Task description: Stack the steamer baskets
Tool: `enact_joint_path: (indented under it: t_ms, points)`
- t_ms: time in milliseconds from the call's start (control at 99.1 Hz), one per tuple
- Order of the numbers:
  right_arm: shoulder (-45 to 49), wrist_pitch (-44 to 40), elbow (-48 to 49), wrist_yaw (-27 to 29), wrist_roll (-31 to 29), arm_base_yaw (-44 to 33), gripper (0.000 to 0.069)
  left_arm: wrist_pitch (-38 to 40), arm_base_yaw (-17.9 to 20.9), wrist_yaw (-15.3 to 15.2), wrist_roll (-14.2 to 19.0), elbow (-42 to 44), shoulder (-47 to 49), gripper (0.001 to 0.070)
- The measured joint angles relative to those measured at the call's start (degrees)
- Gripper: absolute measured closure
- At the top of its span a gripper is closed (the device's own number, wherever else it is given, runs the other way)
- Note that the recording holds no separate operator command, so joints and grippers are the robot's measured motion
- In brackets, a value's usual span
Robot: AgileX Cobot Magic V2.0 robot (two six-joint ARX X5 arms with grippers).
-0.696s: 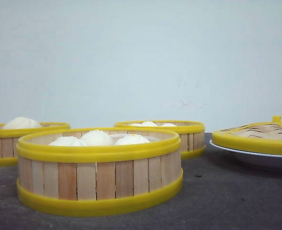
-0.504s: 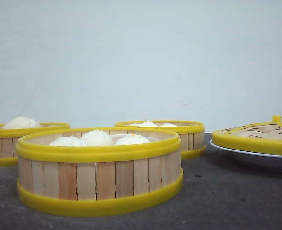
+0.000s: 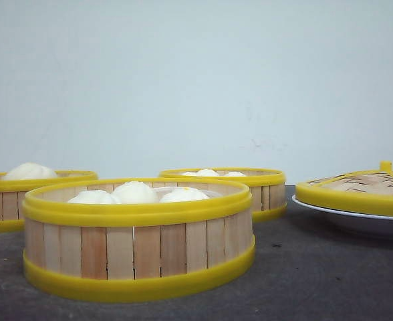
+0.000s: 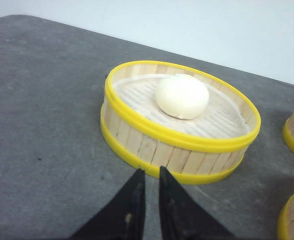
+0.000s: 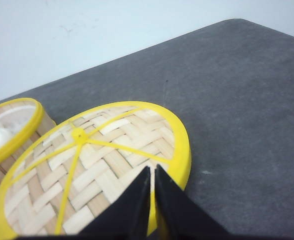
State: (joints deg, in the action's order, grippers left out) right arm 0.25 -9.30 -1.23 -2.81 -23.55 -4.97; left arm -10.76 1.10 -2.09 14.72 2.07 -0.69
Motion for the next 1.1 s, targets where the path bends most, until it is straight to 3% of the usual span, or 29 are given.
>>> enact_joint_path:
  t_ms: [161,403,676,827,988,1049,1099]
  points:
    - [1.0,-0.1,-6.5,-0.2,-1.0,0.0,0.0682,-1.7,0.0,0.1,2.9,5.1,-3.4,0.0686]
    - [12.4,-2.2,-22.9,-3.7,0.7,0.9,0.0682,-4.0,0.0,0.6,4.3,23.7,-17.7,0.0686]
    - [29.4,-13.8,-46.3,-4.7,10.4,3.9,0.0682,-10.4,-0.9,3.9,-0.2,46.0,-32.8,0.0686]
    - [35.1,-21.0,-54.8,-4.8,14.3,6.0,0.0682,-11.9,-2.5,4.0,-3.2,49.1,-34.2,0.0686]
    - [37.8,-22.4,-56.3,-5.9,16.0,7.6,0.0682,-13.8,-3.0,4.0,-4.5,49.1,-34.3,0.0681]
    - [38.2,-22.7,-56.3,-6.4,16.2,8.0,0.0654,-13.9,-3.0,4.0,-5.0,49.1,-34.3,0.0642]
    - [38.4,-22.7,-56.3,-6.5,16.3,8.1,0.0568,-13.9,-3.0,4.0,-5.2,49.1,-34.6,0.0555]
